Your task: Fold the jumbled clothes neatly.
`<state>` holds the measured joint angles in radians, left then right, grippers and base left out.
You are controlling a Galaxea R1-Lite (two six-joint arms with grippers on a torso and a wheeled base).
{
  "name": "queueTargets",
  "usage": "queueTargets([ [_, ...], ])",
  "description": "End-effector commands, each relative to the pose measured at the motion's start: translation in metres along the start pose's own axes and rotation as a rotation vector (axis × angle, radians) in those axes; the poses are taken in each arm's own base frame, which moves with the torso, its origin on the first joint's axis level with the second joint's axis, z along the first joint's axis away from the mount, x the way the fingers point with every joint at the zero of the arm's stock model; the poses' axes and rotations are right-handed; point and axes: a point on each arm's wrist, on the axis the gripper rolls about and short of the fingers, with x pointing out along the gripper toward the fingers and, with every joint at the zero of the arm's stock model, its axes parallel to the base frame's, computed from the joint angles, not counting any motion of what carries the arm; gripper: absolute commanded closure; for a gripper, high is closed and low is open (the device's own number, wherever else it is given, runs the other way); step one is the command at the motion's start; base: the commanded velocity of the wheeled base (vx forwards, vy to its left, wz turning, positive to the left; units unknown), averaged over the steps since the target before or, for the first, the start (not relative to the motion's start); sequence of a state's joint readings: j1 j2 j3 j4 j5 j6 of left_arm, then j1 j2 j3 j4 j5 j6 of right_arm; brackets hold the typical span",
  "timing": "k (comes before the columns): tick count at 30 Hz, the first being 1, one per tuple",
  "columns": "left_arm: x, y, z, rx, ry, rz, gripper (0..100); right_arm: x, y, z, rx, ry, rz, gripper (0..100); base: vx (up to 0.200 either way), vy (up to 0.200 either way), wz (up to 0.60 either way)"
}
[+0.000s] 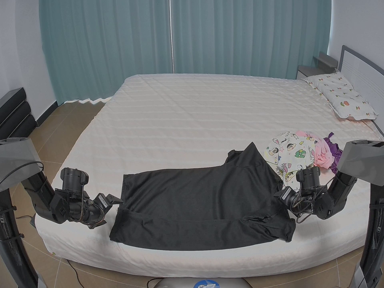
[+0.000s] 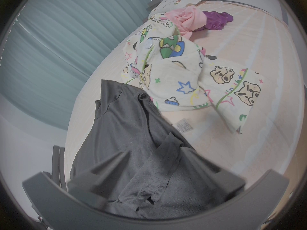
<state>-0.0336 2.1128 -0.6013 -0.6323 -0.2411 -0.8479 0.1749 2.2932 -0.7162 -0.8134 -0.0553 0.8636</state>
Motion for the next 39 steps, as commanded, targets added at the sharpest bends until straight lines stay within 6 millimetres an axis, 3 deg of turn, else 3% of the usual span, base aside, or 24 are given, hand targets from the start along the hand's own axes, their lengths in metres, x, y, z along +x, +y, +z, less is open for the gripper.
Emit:
queueTargets([
  [1,0.0,0.0,0.0,0.0,0.0,0.0,0,0.001,0.001,0.002,-0.001,0.003,0.012,0,0.0,0.0,0.0],
  [12,0.0,0.0,0.0,0.0,0.0,0.0,0,0.02,-0.007,-0.005,-0.003,0.03,0.013,0,0.0,0.0,0.0],
  [13,0.0,0.0,0.0,0.0,-0.001,-0.001,0,0.022,-0.007,-0.006,-0.005,0.033,0.012,100,0.0,0.0,0.0],
  [24,0.0,0.0,0.0,0.0,0.0,0.0,0,0.02,-0.008,-0.004,-0.034,0.021,0.004,100,0.0,0.0,0.0],
  [36,0.0,0.0,0.0,0.0,-0.001,-0.001,0,-0.014,-0.005,0.009,-0.046,-0.016,0.027,100,0.0,0.0,0.0],
  [37,0.0,0.0,0.0,0.0,0.001,-0.001,0,-0.014,-0.006,0.01,-0.046,-0.017,0.025,0,0.0,0.0,0.0],
  [39,0.0,0.0,0.0,0.0,0.001,-0.001,0,-0.013,-0.007,0.01,-0.044,-0.017,0.024,0,0.0,0.0,0.0],
])
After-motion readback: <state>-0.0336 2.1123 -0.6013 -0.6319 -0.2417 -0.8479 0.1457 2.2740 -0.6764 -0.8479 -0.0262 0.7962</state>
